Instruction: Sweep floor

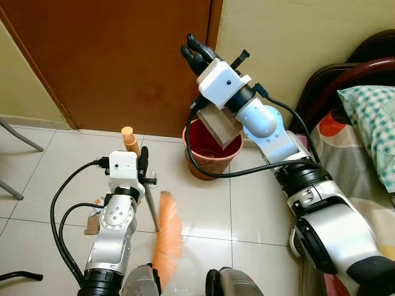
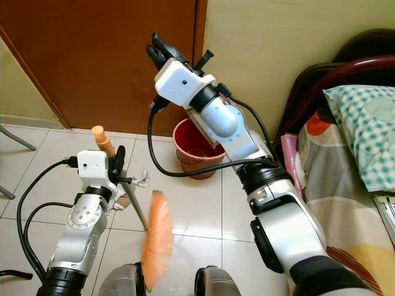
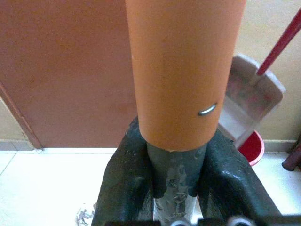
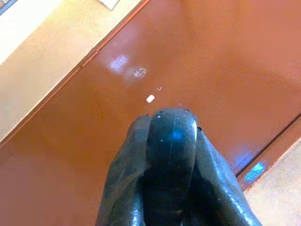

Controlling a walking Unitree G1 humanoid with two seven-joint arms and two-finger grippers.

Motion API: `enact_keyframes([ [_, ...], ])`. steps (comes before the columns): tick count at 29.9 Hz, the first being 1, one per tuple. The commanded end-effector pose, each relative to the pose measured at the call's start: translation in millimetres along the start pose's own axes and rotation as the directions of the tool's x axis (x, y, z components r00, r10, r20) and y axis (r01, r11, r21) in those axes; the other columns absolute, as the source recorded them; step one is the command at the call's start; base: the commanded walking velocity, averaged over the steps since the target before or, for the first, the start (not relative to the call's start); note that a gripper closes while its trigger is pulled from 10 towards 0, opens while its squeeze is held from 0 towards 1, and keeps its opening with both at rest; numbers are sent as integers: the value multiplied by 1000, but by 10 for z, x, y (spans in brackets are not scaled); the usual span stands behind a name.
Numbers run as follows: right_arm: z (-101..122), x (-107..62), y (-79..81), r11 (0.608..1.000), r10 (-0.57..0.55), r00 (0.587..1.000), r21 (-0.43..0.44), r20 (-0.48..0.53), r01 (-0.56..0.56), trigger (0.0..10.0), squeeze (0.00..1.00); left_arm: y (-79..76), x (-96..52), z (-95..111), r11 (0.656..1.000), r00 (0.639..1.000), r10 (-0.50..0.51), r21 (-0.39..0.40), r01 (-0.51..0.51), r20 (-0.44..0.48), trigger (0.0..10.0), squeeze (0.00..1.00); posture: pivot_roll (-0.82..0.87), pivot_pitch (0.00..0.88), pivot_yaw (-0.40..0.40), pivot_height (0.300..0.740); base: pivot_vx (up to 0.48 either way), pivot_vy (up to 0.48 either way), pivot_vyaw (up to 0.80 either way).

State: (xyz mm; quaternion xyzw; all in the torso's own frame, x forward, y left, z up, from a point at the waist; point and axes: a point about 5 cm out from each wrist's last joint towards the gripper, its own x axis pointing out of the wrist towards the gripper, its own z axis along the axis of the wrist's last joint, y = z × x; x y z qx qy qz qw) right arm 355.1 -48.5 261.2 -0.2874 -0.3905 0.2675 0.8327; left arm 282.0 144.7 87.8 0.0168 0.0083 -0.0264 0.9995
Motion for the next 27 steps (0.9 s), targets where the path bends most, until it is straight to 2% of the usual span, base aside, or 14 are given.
enact_keyframes([
  [1, 246, 131, -205, 994, -104, 988, 41, 115, 100, 10000, 0, -24, -31, -133, 1000, 998, -16, 3, 16, -65, 10000, 0, 6, 113, -61, 740, 0, 0, 0],
  [5, 503, 271, -405, 971, -223, 956, 135, 193, 199, 10000, 0, -66, -27, -131, 1000, 998, -29, -8, 29, -62, 10000, 0, -1, 110, -56, 740, 0, 0, 0],
  [7, 650, 369, -572, 927, -325, 924, 260, 204, 268, 10000, 0, -96, -19, -117, 999, 997, -45, -6, 44, -57, 10000, 0, -1, 110, -53, 740, 0, 0, 0],
  [10, 686, 395, -614, 894, -364, 912, 343, 187, 287, 10000, 0, -97, -17, -114, 999, 997, -49, -4, 48, -54, 10000, 0, -1, 110, -53, 740, 0, 0, 0],
  [11, 660, 390, -602, 863, -385, 911, 409, 150, 297, 10000, 0, -89, -18, -115, 999, 998, -45, -2, 45, -54, 10000, 0, -1, 110, -53, 740, 0, 0, 0],
  [14, 600, 360, -565, 837, -388, 916, 454, 101, 304, 10000, 0, -74, -18, -115, 999, 998, -40, 1, 41, -55, 10000, 0, 1, 111, -54, 740, 0, 0, 0],
  [15, 554, 328, -534, 828, -386, 920, 467, 72, 311, 10000, 0, -63, -25, -117, 999, 998, -37, 5, 37, -57, 10000, 0, 4, 112, -56, 740, 0, 0, 0],
  [17, 376, 136, -405, 761, -398, 915, 535, -63, 367, 10000, 0, 13, -117, -157, 999, 995, -27, 36, 31, -92, 10000, 0, 10, 119, -57, 740, 0, 0, 0],
  [20, 212, -103, -283, 711, -398, 898, 556, -187, 431, 10000, 0, 69, -237, -187, 997, 992, -37, 55, 44, -117, 10000, 0, 19, 132, -54, 740, 0, 0, 0],
  [22, 177, -152, -264, 696, -398, 891, 561, -217, 448, 10000, 0, 75, -256, -192, 997, 992, -41, 61, 49, -121, 10000, 0, 19, 132, -54, 740, 0, 0, 0],
  [23, 39, -336, -209, 624, -414, 849, 576, -329, 527, 10000, 0, 93, -317, -237, 996, 988, -51, 71, 62, -145, 10000, 0, 28, 146, -48, 740, 0, 0, 0],
  [25, 39, -336, -209, 624, -414, 849, 576, -329, 527, 10000, 0, 93, -317, -237, 996, 988, -51, 71, 62, -145, 10000, 0, 28, 146, -48, 740, 0, 0, 0],
  [26, -78, -527, -165, 576, -424, 802, 558, -421, 597, 10000, 0, 101, -362, -279, 995, 983, -61, 73, 75, -171, 10000, 0, 28, 153, -37, 740, 0, 0, 0],
  [27, -78, -527, -165, 576, -424, 802, 558, -421, 597, 10000, 0, 101, -362, -279, 995, 983, -61, 73, 75, -171, 10000, 0, 28, 153, -37, 740, 0, 0, 0],
])
